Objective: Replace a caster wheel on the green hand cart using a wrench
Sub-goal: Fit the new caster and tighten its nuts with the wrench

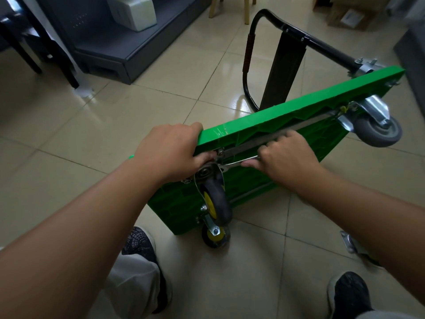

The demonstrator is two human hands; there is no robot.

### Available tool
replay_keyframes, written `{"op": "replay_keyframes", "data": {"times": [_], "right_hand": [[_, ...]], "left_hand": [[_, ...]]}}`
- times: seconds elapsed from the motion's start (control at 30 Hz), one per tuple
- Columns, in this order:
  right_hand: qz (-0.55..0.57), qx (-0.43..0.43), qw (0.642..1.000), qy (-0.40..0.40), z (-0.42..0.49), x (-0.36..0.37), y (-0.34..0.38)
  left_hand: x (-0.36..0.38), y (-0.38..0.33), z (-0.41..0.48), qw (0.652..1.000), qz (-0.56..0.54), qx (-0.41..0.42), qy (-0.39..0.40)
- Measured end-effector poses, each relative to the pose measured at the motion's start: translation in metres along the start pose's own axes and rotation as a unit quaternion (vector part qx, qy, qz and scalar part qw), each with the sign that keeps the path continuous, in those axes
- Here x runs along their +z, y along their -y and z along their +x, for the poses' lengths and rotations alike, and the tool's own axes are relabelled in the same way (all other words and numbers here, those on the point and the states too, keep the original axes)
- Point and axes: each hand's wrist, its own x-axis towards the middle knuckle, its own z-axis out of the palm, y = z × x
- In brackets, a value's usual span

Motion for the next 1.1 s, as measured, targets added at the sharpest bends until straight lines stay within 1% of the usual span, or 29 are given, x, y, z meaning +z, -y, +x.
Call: {"op": "replay_keyframes", "data": {"times": [0.13, 0.23, 0.3, 0.37, 0.4, 0.43, 0.47, 0.5, 0.53, 0.57, 0.6, 0.63, 0.67, 0.7, 0.73, 0.77, 0.8, 0.83, 0.87, 0.9, 0.93, 0.97, 1.0, 1.07, 1.1], "right_hand": [[0.052, 0.089, 0.995, -0.005, -0.01, 0.035, 0.015], [0.111, 0.124, 0.986, -0.019, -0.015, 0.056, 0.028], [0.17, 0.148, 0.974, -0.001, -0.017, 0.06, 0.038], [0.243, 0.18, 0.952, 0.043, -0.021, 0.067, 0.054], [0.3, 0.204, 0.93, 0.064, -0.023, 0.072, 0.065], [0.372, 0.232, 0.896, 0.076, -0.024, 0.074, 0.077], [0.458, 0.265, 0.844, 0.09, -0.024, 0.077, 0.094], [0.549, 0.287, 0.78, 0.091, -0.024, 0.076, 0.111], [0.641, 0.314, 0.694, 0.093, -0.023, 0.071, 0.13], [0.728, 0.344, 0.587, 0.088, -0.02, 0.066, 0.145], [0.793, 0.379, 0.468, 0.089, -0.016, 0.059, 0.157], [0.841, 0.393, 0.362, 0.089, -0.01, 0.049, 0.165], [0.863, 0.391, 0.304, 0.098, -0.006, 0.042, 0.171], [0.877, 0.382, 0.272, 0.1, -0.005, 0.036, 0.174], [0.877, 0.378, 0.276, 0.11, -0.01, 0.037, 0.176], [0.859, 0.38, 0.32, 0.126, -0.017, 0.043, 0.175], [0.813, 0.377, 0.416, 0.155, -0.028, 0.054, 0.173], [0.759, 0.342, 0.521, 0.191, -0.041, 0.062, 0.172], [0.682, 0.293, 0.628, 0.234, -0.054, 0.069, 0.167], [0.596, 0.231, 0.721, 0.269, -0.066, 0.077, 0.16], [0.491, 0.177, 0.799, 0.297, -0.073, 0.08, 0.15], [0.381, 0.122, 0.866, 0.301, -0.076, 0.079, 0.138], [0.292, 0.079, 0.905, 0.298, -0.076, 0.074, 0.123], [0.202, 0.051, 0.941, 0.267, -0.067, 0.056, 0.088], [0.17, 0.05, 0.956, 0.232, -0.061, 0.045, 0.071]], "left_hand": [[0.0, 0.0, 0.0, 1.0, 0.0, 0.0, -0.004], [0.0, 0.001, 0.0, 1.0, 0.002, -0.003, -0.005], [0.0, 0.001, 0.0, 1.0, 0.002, -0.004, -0.005], [0.0, 0.001, 0.0, 1.0, 0.002, -0.006, -0.007], [0.0, 0.001, 0.0, 1.0, 0.003, -0.006, -0.007], [0.0, 0.002, 0.001, 1.0, 0.004, -0.006, -0.006], [0.0, 0.001, 0.001, 1.0, 0.003, -0.007, -0.004], [0.0, 0.001, 0.001, 1.0, 0.003, -0.007, -0.004], [0.0, 0.001, 0.001, 1.0, 0.002, -0.007, -0.005], [0.0, 0.0, 0.0, 1.0, 0.003, -0.006, -0.007], [0.0, 0.0, 0.0, 1.0, 0.004, -0.004, -0.01], [0.0, 0.0, 0.0, 1.0, 0.004, -0.002, -0.011], [0.0, 0.0, 0.0, 1.0, 0.005, -0.001, -0.012], [0.0, 0.001, 0.0, 1.0, 0.005, 0.0, -0.011], [0.0, 0.001, 0.0, 1.0, 0.004, 0.0, -0.01], [0.0, 0.002, 0.0, 1.0, 0.004, -0.001, -0.01], [0.0, 0.002, 0.001, 1.0, 0.004, -0.001, -0.011], [0.001, 0.003, 0.0, 1.0, 0.004, -0.001, -0.011], [0.002, 0.002, 0.0, 1.0, 0.004, -0.001, -0.011], [0.001, 0.003, 0.0, 1.0, 0.004, -0.001, -0.011], [0.002, 0.003, 0.0, 1.0, 0.002, -0.001, -0.009], [0.003, 0.003, 0.001, 1.0, 0.001, 0.0, -0.007], [0.003, 0.003, 0.001, 1.0, -0.001, 0.0, -0.005], [0.002, 0.003, 0.001, 1.0, -0.003, 0.0, -0.002], [0.002, 0.003, 0.001, 1.0, -0.004, 0.0, -0.001]]}}
